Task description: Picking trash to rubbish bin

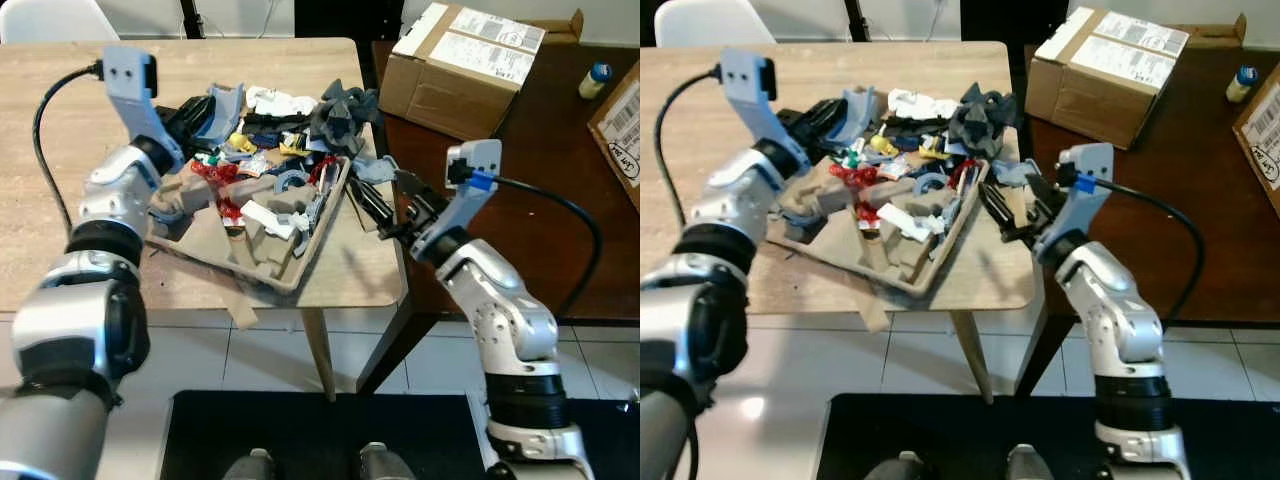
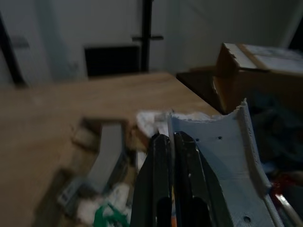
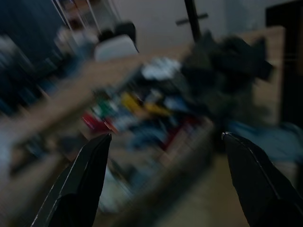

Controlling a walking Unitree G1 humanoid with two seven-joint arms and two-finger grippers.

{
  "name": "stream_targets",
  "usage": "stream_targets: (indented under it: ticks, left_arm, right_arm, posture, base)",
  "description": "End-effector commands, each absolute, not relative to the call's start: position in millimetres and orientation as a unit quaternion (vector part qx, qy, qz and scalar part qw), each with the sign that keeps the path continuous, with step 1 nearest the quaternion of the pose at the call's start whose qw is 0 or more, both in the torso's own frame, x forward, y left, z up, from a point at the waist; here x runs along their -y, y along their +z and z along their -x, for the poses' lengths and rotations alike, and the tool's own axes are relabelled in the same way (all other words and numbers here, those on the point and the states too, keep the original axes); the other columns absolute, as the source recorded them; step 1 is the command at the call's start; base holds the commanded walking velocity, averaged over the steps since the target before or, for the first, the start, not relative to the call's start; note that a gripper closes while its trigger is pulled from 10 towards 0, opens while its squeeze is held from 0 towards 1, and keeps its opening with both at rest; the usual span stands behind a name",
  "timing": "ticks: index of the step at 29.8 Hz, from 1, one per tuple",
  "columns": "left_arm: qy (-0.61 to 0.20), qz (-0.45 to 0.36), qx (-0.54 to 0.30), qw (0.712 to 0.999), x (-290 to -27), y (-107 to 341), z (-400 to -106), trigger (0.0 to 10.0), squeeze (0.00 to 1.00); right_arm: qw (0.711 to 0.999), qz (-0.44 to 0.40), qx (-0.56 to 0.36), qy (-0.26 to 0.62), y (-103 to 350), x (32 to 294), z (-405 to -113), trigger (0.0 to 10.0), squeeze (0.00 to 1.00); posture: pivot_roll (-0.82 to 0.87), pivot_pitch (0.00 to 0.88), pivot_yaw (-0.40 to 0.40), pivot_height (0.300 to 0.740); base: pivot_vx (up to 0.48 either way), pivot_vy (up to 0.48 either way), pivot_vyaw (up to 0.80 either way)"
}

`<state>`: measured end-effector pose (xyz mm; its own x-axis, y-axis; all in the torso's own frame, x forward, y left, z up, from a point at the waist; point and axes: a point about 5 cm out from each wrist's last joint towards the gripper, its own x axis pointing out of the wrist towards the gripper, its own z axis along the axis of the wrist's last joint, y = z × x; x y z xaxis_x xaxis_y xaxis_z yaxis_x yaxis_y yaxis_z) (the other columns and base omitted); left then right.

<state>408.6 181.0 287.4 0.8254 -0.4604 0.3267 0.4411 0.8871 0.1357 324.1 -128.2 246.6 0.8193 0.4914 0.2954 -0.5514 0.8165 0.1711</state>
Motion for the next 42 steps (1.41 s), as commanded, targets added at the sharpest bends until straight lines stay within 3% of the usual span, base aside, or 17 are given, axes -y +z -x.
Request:
stream_targets:
  ticks: [1,4,5,6,7,16,17,18,23,24,25,26,27,42]
  left_arm:
    - [-0.232,-0.083,0.177,0.953,-166,274,-407,0.0,0.0]
    - [-0.227,-0.093,0.191,0.951,-152,270,-406,0.0,0.0]
    - [-0.231,-0.089,0.196,0.949,-146,270,-406,0.0,0.0]
    - [-0.231,-0.089,0.196,0.949,-146,270,-406,0.0,0.0]
    - [-0.238,-0.085,0.202,0.946,-140,270,-405,0.0,0.0]
    - [-0.265,-0.059,0.248,0.93,-114,279,-398,0.0,0.0]
    - [-0.278,-0.053,0.257,0.924,-109,280,-395,0.0,0.0]
    - [-0.289,-0.05,0.265,0.919,-105,280,-393,0.0,0.0]
    - [-0.317,-0.037,0.277,0.906,-97,280,-387,0.0,0.0]
    - [-0.346,-0.031,0.284,0.894,-92,279,-382,0.0,0.0]
    - [-0.355,-0.029,0.284,0.89,-90,279,-380,0.0,0.0]
    - [-0.355,-0.029,0.284,0.89,-90,279,-380,0.0,0.0]
    - [-0.363,-0.031,0.283,0.887,-89,277,-379,0.0,0.0]
    - [-0.393,-0.049,0.269,0.878,-91,267,-372,0.0,0.0]
  right_arm:
    - [0.936,-0.145,0.124,0.296,252,116,-322,10.0,1.0]
    - [0.93,-0.166,0.125,0.304,256,105,-323,10.0,1.0]
    - [0.927,-0.175,0.125,0.308,257,101,-323,10.0,0.35]
    - [0.927,-0.175,0.125,0.308,257,101,-323,10.0,0.35]
    - [0.925,-0.182,0.124,0.311,258,97,-323,10.0,0.0]
    - [0.921,-0.192,0.115,0.319,259,84,-325,10.0,0.0]
    - [0.92,-0.198,0.113,0.318,259,84,-326,10.0,0.41]
    - [0.92,-0.202,0.11,0.316,258,84,-327,10.0,1.0]
    - [0.921,-0.201,0.106,0.315,257,85,-327,10.0,1.0]
    - [0.932,-0.166,0.105,0.304,254,85,-328,10.0,0.93]
    - [0.936,-0.151,0.106,0.301,253,85,-329,10.0,0.31]
    - [0.936,-0.151,0.106,0.301,253,85,-329,10.0,0.31]
    - [0.937,-0.145,0.106,0.299,252,85,-329,10.0,0.0]
    - [0.933,-0.209,0.133,0.262,263,98,-335,10.0,0.0]
  posture:
    - [0.07,0.205,0.019,0.74]
    - [0.07,0.205,0.019,0.74]
    - [0.07,0.206,0.02,0.74]
    - [0.07,0.206,0.02,0.74]
    - [0.07,0.207,0.021,0.74]
    - [0.07,0.21,0.027,0.74]
    - [0.07,0.212,0.026,0.74]
    - [0.07,0.212,0.026,0.74]
    - [0.07,0.212,0.026,0.74]
    - [0.07,0.213,0.026,0.74]
    - [0.07,0.213,0.026,0.74]
    - [0.07,0.213,0.026,0.74]
    - [0.07,0.212,0.027,0.74]
    - [0.07,0.205,0.028,0.74]
  base:
    - [0.0,0.0,0.0]
    - [0.0,0.0,0.0]
    - [0.0,0.0,0.0]
    - [0.0,0.0,0.0]
    - [0.0,0.0,0.0]
    - [0.0,0.0,0.0]
    - [0.0,0.0,0.0]
    - [0.0,0.0,0.0]
    - [0.0,0.0,0.0]
    - [0.0,0.0,0.0]
    - [0.0,0.0,0.0]
    - [0.0,0.0,0.0]
    - [0.0,0.0,0.0]
    - [0.0,0.0,0.0]
